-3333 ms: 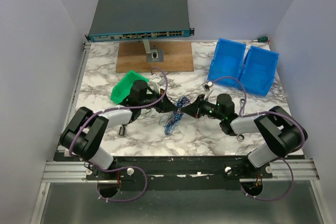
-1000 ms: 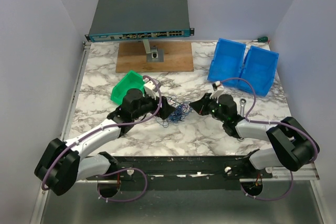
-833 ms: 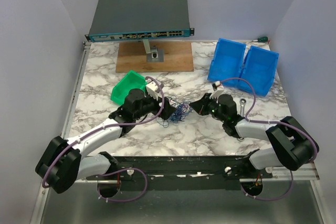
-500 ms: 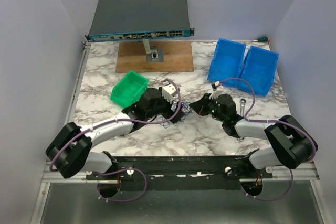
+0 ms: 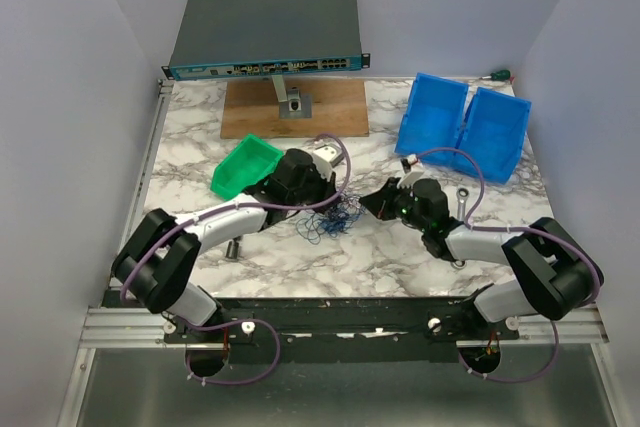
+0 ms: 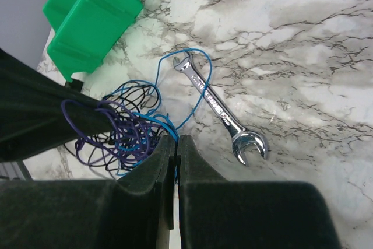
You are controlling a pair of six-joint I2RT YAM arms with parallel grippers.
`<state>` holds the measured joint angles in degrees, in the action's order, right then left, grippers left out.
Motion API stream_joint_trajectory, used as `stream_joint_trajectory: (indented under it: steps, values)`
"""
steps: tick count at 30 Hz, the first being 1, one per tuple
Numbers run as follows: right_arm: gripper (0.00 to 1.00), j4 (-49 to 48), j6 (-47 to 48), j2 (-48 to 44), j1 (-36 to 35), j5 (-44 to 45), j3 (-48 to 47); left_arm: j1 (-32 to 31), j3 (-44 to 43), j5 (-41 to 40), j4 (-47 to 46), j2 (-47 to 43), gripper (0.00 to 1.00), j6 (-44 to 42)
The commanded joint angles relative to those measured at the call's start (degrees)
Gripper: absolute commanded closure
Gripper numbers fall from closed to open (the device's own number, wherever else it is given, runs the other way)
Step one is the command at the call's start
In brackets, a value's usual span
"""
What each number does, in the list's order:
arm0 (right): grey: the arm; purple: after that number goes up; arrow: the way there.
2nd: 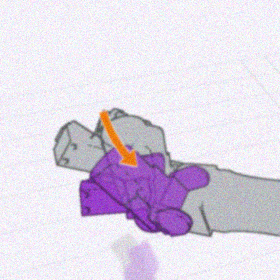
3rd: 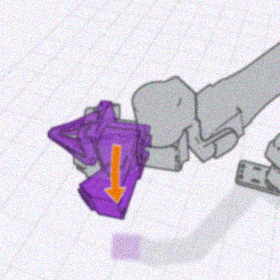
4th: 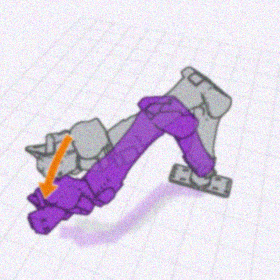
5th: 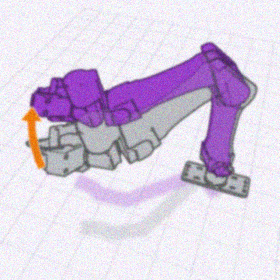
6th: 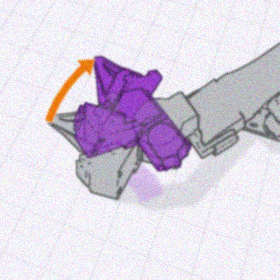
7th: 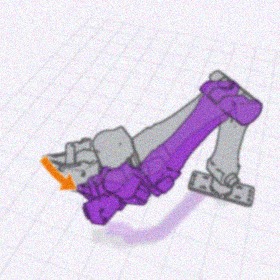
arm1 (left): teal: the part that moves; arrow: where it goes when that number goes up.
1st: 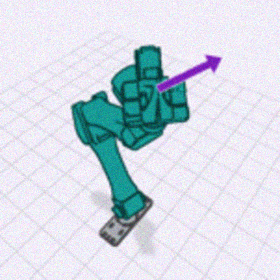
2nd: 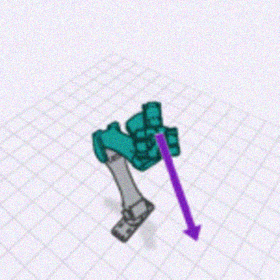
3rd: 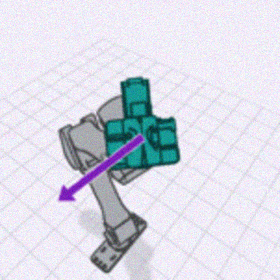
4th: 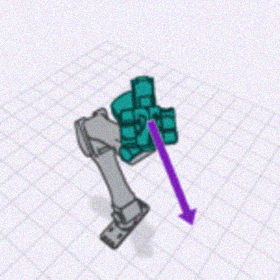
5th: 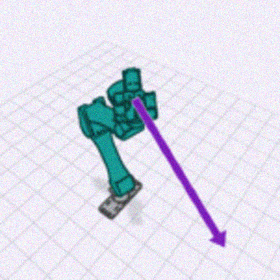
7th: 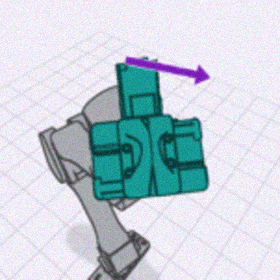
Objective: Untangle the cables
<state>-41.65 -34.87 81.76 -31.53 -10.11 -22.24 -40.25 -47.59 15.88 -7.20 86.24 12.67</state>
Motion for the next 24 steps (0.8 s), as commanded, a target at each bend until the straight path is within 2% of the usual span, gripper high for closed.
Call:
stream_joint_trajectory:
  steps: [1,5,8,9,10,12,14,17,24]
  values:
    - [0.96,0.81,0.76,0.80,0.11,-0.22,-1.80,5.57,5.04,8.38,-5.95,-3.92,1.00,6.00]
    - [0.95,1.40,1.34,1.03,0.07,0.91,-1.83,10.00,9.34,14.39,-12.62,-6.16,1.00,10.83]
    - [0.90,2.67,1.94,0.60,0.06,2.99,-2.02,11.22,11.07,14.41,-14.24,-7.32,1.00,11.83]
    - [0.82,3.73,1.89,0.11,0.06,4.42,-2.06,11.40,11.71,14.08,-14.85,-7.69,1.00,12.08]
    - [0.68,4.78,1.70,-0.44,0.11,6.97,-2.10,11.58,12.11,13.87,-15.38,-8.19,1.00,12.41]
    - [0.33,6.13,1.22,-2.11,0.09,9.90,-1.54,11.96,12.94,13.81,-16.61,-8.91,1.00,12.90]
    - [0.20,5.10,1.49,-3.68,0.06,9.89,-0.31,12.04,13.40,14.69,-17.52,-9.24,1.00,13.16]
    - [0.15,2.01,1.78,-5.13,0.11,8.82,1.58,12.04,14.00,17.23,-19.86,-9.50,1.00,14.01]
    - [0.15,-6.96,3.26,-5.23,0.07,-1.25,4.51,12.04,15.05,18.64,-22.07,-11.10,1.00,15.03]
